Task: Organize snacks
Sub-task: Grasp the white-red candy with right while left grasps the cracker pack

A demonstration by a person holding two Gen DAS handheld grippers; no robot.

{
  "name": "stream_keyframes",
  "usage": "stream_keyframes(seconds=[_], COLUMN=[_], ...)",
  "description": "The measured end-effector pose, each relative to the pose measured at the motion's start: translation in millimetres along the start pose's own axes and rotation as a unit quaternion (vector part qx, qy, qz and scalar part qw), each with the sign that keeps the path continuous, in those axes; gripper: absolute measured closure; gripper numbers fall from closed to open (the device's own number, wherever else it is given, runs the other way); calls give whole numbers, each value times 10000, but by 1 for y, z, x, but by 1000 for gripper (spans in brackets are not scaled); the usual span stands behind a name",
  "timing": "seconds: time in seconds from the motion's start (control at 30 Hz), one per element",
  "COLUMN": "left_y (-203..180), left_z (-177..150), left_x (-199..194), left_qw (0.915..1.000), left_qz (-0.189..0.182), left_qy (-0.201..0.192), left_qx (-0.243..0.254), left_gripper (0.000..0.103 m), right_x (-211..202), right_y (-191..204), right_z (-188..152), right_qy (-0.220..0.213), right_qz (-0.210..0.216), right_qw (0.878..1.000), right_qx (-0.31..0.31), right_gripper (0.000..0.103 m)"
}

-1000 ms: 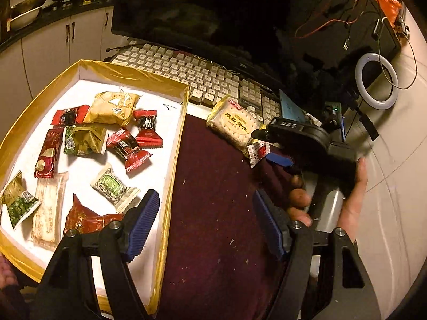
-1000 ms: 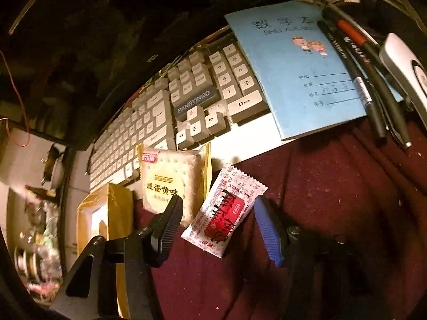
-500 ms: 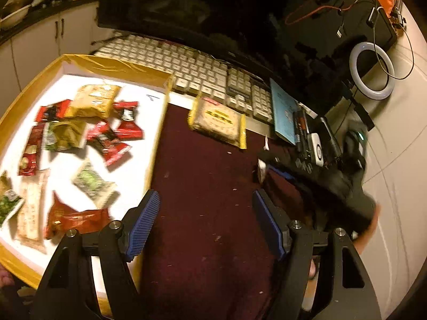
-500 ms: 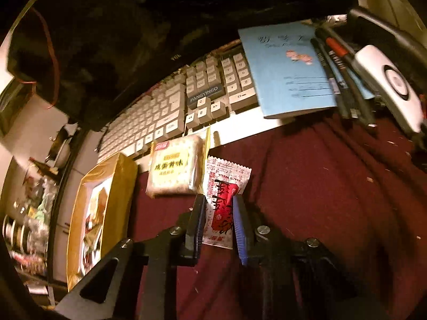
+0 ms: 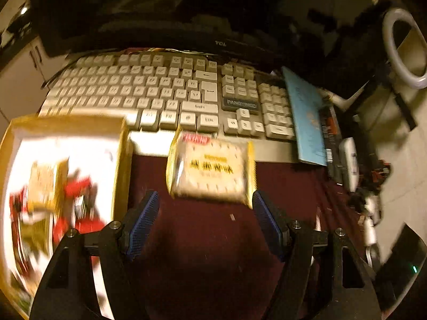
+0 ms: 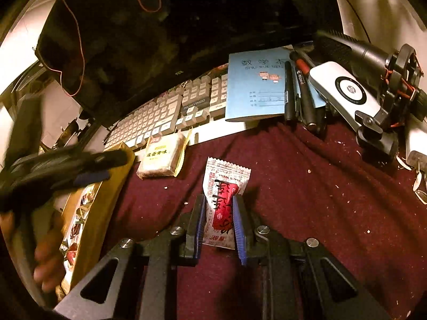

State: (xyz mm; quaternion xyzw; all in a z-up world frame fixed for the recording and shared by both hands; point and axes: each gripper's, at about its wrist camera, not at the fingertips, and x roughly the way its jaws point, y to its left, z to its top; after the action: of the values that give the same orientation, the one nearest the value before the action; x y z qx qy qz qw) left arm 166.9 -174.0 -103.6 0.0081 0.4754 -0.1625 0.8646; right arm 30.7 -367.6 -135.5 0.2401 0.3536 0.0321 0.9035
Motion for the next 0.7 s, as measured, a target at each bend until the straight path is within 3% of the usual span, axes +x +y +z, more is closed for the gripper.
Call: stream_keyframes(seconds=[0.2, 0.37, 0.43, 0.5, 0.63, 0.7], left_y=[-9, -18, -27, -28, -26, -22], left_z=[23, 25, 22, 20, 14, 7], left_x=[45, 61, 64, 62, 53, 48], left_qw=[9983, 9970, 9944, 9948, 9953, 9948], left_qz=[313, 335, 516, 531, 484, 492], left_qy=[335, 494, 490, 464, 377, 415], left_qx=[357, 500, 776, 735, 748, 793], left_gripper=[31, 16, 15, 15, 34, 34], right_x=[1, 2, 2, 2, 2, 2], right_y=[2, 3, 3, 3, 3, 3], right_z=[-2, -3, -2, -3, -2, -2], right_qy=[36, 51, 58, 53, 50, 49], right_qz=[78, 111, 115, 119, 133, 134], right_qw=[9999, 9999, 9999, 9999, 9999, 9999], right_qx=[-57, -104, -104, -98, -82, -86], right_gripper=[83, 83, 83, 83, 83, 83])
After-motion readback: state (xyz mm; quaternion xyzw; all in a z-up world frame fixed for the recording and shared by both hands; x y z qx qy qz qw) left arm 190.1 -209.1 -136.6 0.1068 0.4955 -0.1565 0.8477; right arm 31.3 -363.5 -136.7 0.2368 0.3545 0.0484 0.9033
